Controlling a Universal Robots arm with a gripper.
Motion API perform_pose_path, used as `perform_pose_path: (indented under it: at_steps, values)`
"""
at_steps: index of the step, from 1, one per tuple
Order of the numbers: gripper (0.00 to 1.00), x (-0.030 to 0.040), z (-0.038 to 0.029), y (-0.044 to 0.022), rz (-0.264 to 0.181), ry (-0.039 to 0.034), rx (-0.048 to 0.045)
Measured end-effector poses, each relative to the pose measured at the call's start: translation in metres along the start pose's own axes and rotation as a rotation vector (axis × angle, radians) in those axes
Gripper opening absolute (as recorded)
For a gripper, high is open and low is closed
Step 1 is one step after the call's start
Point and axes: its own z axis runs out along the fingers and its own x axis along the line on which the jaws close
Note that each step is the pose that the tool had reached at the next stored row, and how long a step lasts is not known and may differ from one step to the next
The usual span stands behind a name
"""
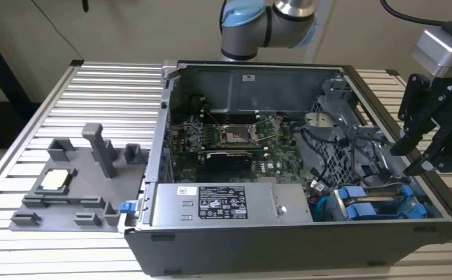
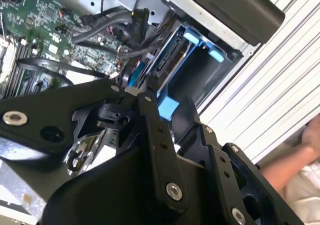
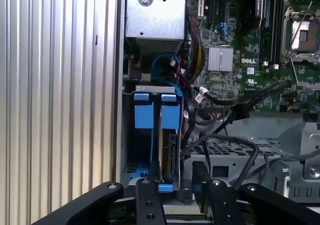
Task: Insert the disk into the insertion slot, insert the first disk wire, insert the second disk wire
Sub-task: 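Insert the disk into the insertion slot, then insert the first disk wire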
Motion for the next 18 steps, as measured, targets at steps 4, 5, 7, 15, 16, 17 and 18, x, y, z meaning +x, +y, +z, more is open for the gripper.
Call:
perform_pose_path:
  at_steps: [4, 5, 7, 15, 16, 17, 18]
  values:
    - [0.4, 0.0001, 0.0002, -0.0062, -0.006, -0.009, 0.0003]
    - [0.4, 0.0, 0.0003, -0.0065, -0.007, -0.0163, 0.0012]
    - [0.4, -0.0002, 0.0006, -0.0068, -0.011, -0.0296, 0.0042]
    - [0.4, -0.0059, 0.004, -0.0071, -0.047, -0.0341, 0.0593]
    - [0.4, -0.0098, 0.0046, -0.0072, -0.047, -0.0341, 0.0593]
    - [0.4, -0.0135, 0.005, -0.0073, -0.047, -0.034, 0.0593]
    - [0.4, -0.0171, 0.0057, -0.0074, -0.047, -0.0341, 0.0592]
